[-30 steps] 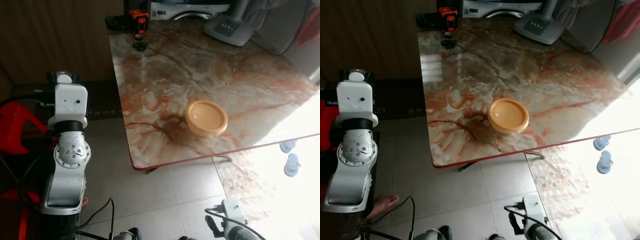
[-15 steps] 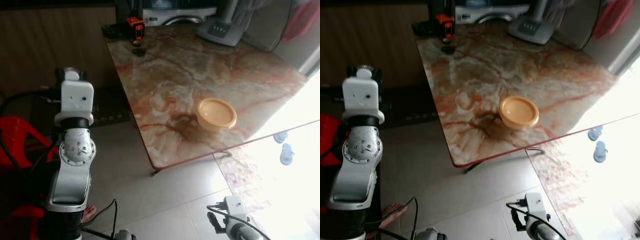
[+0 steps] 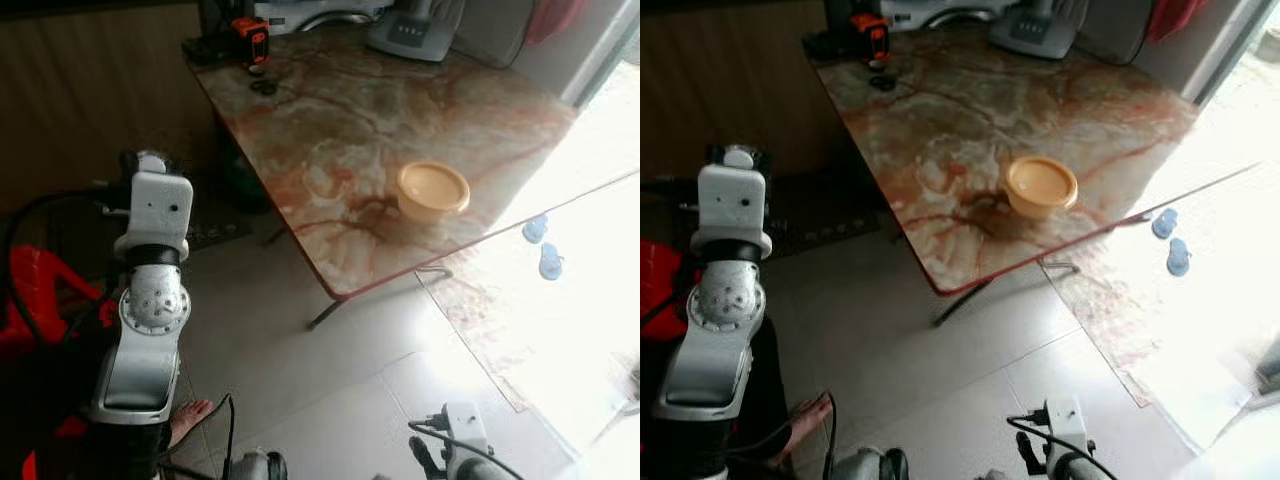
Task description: Restocking fridge
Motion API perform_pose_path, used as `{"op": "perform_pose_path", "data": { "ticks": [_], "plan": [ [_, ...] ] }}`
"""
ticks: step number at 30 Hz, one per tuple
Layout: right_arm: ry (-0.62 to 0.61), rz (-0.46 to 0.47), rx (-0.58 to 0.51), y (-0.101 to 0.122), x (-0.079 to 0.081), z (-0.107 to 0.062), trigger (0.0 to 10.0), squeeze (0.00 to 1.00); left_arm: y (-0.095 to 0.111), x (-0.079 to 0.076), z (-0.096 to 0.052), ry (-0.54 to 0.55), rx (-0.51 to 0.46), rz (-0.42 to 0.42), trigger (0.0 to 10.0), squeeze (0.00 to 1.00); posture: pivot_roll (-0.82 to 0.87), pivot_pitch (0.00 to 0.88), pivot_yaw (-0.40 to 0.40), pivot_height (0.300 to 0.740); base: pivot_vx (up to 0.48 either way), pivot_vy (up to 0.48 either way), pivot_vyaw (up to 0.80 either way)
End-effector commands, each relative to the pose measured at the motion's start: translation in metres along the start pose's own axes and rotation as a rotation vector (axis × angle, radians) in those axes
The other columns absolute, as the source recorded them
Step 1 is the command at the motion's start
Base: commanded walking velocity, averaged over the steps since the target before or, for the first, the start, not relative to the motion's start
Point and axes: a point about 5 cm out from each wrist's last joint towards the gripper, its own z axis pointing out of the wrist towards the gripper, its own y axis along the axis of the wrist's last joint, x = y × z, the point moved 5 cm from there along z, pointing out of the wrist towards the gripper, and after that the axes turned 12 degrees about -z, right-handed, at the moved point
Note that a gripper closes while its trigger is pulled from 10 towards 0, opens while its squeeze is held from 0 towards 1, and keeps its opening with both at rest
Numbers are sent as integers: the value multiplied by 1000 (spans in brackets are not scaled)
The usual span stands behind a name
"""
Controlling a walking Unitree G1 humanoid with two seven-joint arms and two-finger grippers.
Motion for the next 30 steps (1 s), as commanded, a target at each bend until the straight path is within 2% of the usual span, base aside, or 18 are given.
{"op": "perform_pose_path", "data": {
  "ticks": [1, 4, 9, 16, 25, 30],
  "plan": [
    [-5, 11, 24, -9, -1, -2, 10000, 0, 10, -8, -1, -40, -42, -2, 10000, 0, 37, 160, -91, 740, 0, 0, 0],
    [-6, 12, 25, -9, 0, -2, 10000, 0, 10, -12, -2, -62, -42, -11, 10000, 0, 35, 161, -89, 740, 0, 0, 0],
    [-8, 16, 27, -9, 0, -2, 10000, 0, 14, -16, -2, -82, -57, -13, 10000, 0, 35, 160, -85, 740, 0, 0, -800],
    [-11, 24, 28, -9, 1, -1, 10000, 0, 15, -21, -1, -118, -64, 2, 10000, 0, 32, 159, -79, 740, 0, 0, 0],
    [-13, 29, 28, -9, 2, -1, 10000, 0, 17, -35, -5, -205, -71, 4, 10000, 0, 34, 161, -73, 740, 0, 0, -800],
    [-13, 35, 28, -9, 4, -1, 10000, 0, 15, -38, -6, -229, -65, -1, 10000, 0, 33, 156, -63, 740, 0, 0, 0]
  ]
}}
